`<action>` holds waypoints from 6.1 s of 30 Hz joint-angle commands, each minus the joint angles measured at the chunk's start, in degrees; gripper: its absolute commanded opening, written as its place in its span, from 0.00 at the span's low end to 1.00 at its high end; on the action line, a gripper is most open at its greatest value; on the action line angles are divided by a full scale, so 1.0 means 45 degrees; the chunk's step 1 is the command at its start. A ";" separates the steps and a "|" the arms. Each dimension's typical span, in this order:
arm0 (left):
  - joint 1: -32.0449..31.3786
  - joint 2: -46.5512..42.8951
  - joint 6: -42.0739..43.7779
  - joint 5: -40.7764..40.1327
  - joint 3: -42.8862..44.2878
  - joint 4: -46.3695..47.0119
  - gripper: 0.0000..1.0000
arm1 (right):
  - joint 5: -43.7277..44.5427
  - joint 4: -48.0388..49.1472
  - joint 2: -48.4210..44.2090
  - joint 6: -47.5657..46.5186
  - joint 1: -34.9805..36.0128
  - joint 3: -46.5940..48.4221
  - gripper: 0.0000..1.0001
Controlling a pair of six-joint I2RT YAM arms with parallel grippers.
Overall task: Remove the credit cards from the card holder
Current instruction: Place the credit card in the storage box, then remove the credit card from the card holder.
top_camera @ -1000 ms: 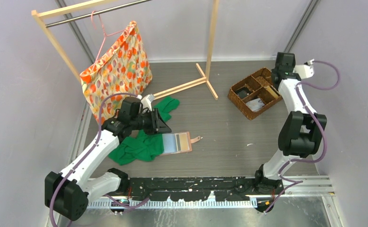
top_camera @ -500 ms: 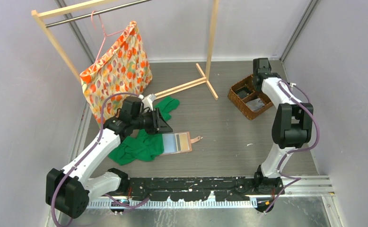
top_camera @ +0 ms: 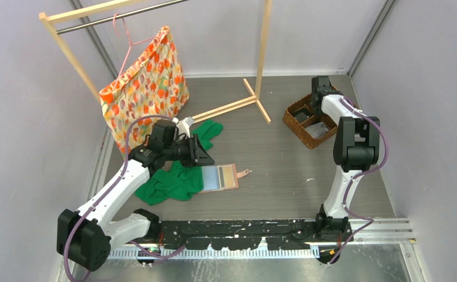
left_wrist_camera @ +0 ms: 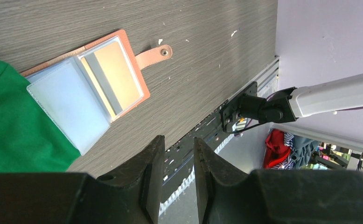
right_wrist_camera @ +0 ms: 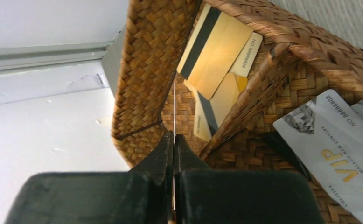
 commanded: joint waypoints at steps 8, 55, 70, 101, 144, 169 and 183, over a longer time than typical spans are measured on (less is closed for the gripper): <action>0.0063 0.0337 -0.0149 0.0388 0.0490 0.0245 0.30 | -0.0102 0.1469 -0.0456 0.1920 -0.0402 -0.1320 0.44; -0.0758 0.4522 -0.1659 -0.2810 -0.2226 0.2679 0.27 | -1.5348 1.0098 -0.4838 -1.3621 0.9062 -0.9945 0.58; -0.0758 0.5782 -0.1788 -0.2615 -0.2624 0.3631 0.25 | -1.5890 1.1730 -0.3342 -1.2980 0.9426 -1.0270 0.58; -0.0948 0.6553 -0.1300 -0.2630 -0.2224 0.3426 0.25 | -1.4254 1.0002 -0.4261 -1.3756 0.9445 -1.1032 0.58; -0.2906 0.6960 -0.1763 -0.2184 -0.0383 0.3938 0.24 | -1.2586 0.8069 -1.0069 -1.3741 0.8361 -1.3373 0.58; -0.3433 0.7900 -0.3029 -0.1633 -0.0561 0.6319 0.26 | -1.3475 1.1106 -0.7833 -1.2257 0.8064 -1.3830 0.58; -0.3433 0.8458 -0.2843 -0.1804 -0.0622 0.6018 0.25 | -1.3933 1.1907 -0.7070 -1.2154 0.8085 -1.3805 0.58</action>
